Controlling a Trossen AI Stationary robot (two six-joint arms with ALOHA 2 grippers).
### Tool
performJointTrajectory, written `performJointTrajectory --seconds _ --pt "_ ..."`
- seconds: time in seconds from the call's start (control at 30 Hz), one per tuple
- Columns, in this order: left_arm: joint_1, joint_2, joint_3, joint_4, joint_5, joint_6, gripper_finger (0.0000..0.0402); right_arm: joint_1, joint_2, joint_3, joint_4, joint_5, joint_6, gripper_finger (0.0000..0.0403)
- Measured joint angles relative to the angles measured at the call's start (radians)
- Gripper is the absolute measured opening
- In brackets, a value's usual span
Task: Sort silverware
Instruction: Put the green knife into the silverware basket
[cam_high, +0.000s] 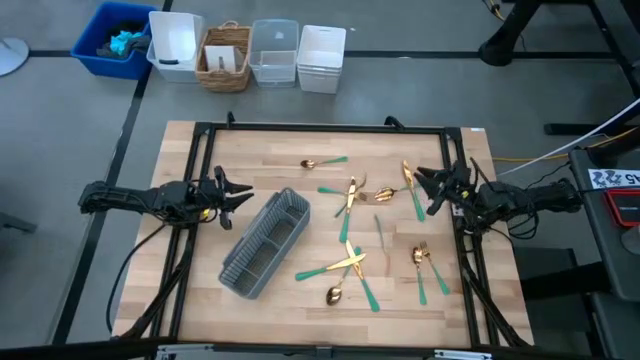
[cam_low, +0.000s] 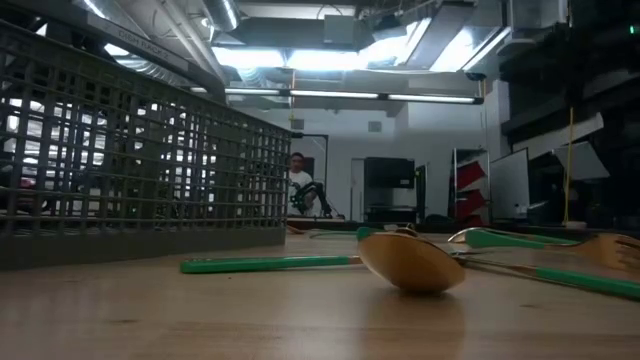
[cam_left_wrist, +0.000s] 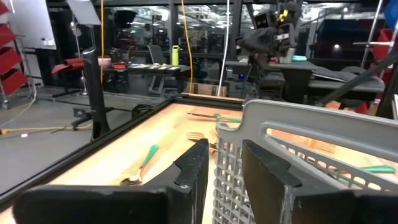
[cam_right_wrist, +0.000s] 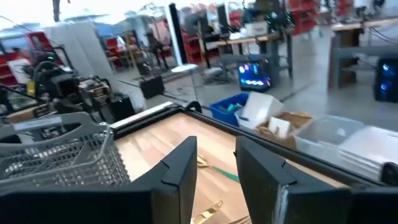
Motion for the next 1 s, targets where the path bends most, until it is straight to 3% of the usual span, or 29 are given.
performJointTrajectory --seconds 0.13,0.27,0.43,0.53,0.77,1.0 --pt "0.0 0.0 0.0 0.0 -0.002 -0.021 0.0088 0.0 0.129 0.178 -0.252 0.019 0.152 0.0113" --pt "0.0 0.0 0.0 0.0 -0.003 -0.035 0.0088 0.0 0.298 0.364 -0.561 0.021 0.421 0.0113" --pt "0.0 0.0 0.0 0.0 -0.002 -0.034 0.0088 -0.021 0.52 0.543 -0.978 -0.128 0.832 0.0113" --pt "0.0 0.0 0.0 0.0 -0.002 -0.031 0.0088 -0.073 0.659 0.601 -1.141 -0.242 0.971 0.0113" --pt "0.0 0.0 0.0 0.0 -0.002 -0.031 0.0088 -0.24 0.902 0.61 -1.177 -0.437 0.908 0.0113" --pt "0.0 0.0 0.0 0.0 -0.002 -0.033 0.0088 -0.427 1.049 0.61 -1.11 -0.519 0.717 0.0113"
